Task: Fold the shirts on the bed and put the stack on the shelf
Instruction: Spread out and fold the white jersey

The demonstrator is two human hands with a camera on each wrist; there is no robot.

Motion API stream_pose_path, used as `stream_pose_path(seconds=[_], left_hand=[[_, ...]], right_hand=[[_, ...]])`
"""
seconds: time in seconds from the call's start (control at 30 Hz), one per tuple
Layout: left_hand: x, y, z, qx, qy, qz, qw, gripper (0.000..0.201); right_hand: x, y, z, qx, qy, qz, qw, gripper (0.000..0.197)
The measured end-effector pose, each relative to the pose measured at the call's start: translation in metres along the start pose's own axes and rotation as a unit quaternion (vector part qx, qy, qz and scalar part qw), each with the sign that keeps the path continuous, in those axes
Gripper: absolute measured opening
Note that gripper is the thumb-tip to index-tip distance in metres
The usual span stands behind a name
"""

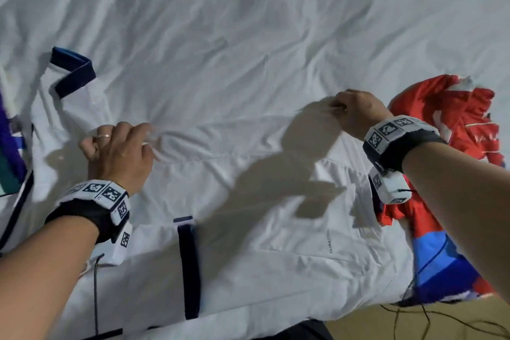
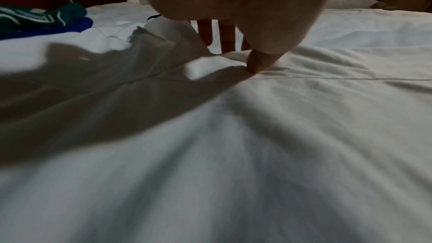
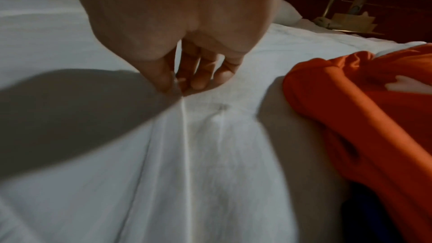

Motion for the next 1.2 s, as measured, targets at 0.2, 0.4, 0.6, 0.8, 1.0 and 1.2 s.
stream_pose_path(seconds=[0.2,0.4,0.6,0.8,1.0,1.2], left_hand=[[-0.006,0.003,-0.009,-0.010,0.013,0.029,0.999,0.012],[-0.009,-0.003,-0.012,-0.012,0.023,0.026,0.999,0.023],[-0.017,-0.019,-0.021,-0.007,0.095,0.035,0.995,0.014],[-0.038,-0.049,-0.024,0.015,0.087,0.093,0.992,0.010],[-0.052,-0.101,-0.018,0.034,0.071,0.108,0.991,0.017],[-0.020,-0.168,-0.027,0.083,0.077,0.069,0.991,0.024]], right_hand=[[-0.008,-0.001,0.006,0.007,-0.100,0.017,0.995,0.017],[0.012,-0.014,-0.052,-0.145,-0.184,0.048,0.971,0.046],[0.011,-0.017,-0.064,-0.128,-0.215,0.080,0.965,0.014],[-0.010,-0.058,-0.055,-0.103,-0.196,0.156,0.963,0.012],[-0.004,-0.121,-0.045,-0.064,-0.161,0.190,0.966,0.012],[0.034,-0.175,-0.032,-0.004,-0.154,0.160,0.975,0.008]])
Point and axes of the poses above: each hand's wrist, its own y-axis towards the middle knuckle, its own x-axis out of the palm, z = x × y, the point moved 7 cm from there along y, towards the middle knuckle, and after that the axes turned 3 degrees about -y, right-handed, at the moved point
